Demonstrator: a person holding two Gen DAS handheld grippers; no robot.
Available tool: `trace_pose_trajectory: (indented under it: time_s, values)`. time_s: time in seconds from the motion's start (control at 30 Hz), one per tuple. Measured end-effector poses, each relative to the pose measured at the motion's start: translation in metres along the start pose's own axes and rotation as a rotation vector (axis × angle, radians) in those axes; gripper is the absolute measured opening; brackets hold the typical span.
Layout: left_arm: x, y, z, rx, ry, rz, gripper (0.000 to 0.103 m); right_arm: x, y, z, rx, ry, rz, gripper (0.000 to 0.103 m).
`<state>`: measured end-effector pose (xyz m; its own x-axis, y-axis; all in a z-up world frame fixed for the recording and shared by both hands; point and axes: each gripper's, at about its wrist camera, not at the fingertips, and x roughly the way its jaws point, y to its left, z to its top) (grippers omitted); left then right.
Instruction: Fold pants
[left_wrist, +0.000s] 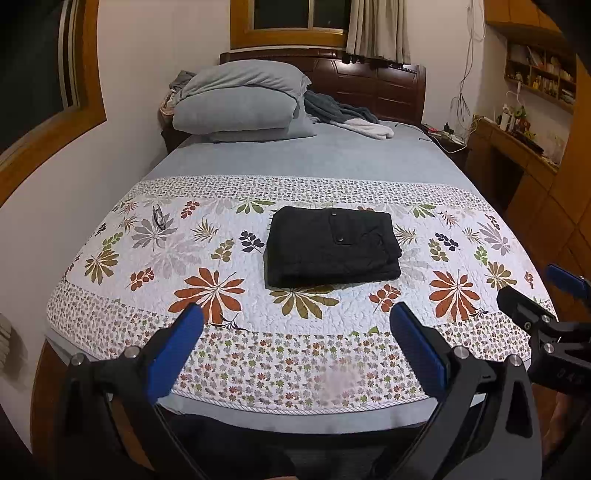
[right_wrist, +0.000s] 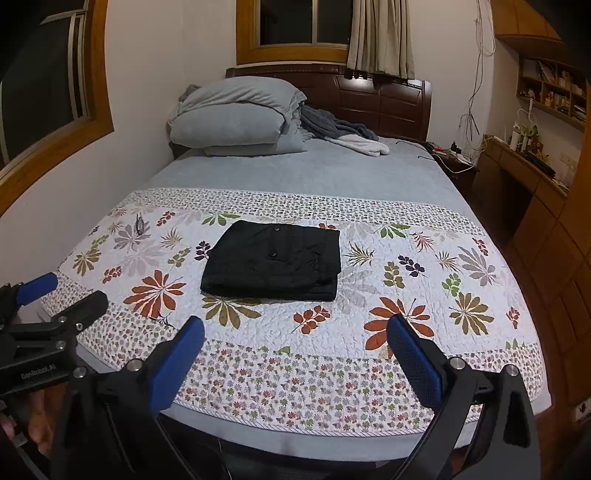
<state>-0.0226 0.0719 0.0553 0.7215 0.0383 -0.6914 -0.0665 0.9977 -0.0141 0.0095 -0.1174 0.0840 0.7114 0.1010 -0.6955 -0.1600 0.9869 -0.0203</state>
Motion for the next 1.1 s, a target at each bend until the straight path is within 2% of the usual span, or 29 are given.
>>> trace_pose_trajectory:
  time_s: [0.57, 1.1]
  values:
    - [-0.0041, -0.0032, 0.0021, 0.0, -0.016, -0.025, 0.1, 0.0016, -0.003, -0.0043, 0.009, 0.01, 0.003, 0.1]
    - [-0.0023, -0.0019, 0.0017, -0.003, -0.041, -0.002, 0.1, 0.0037, -0.0026, -0.0073, 0.013, 0.013, 0.004, 0.1]
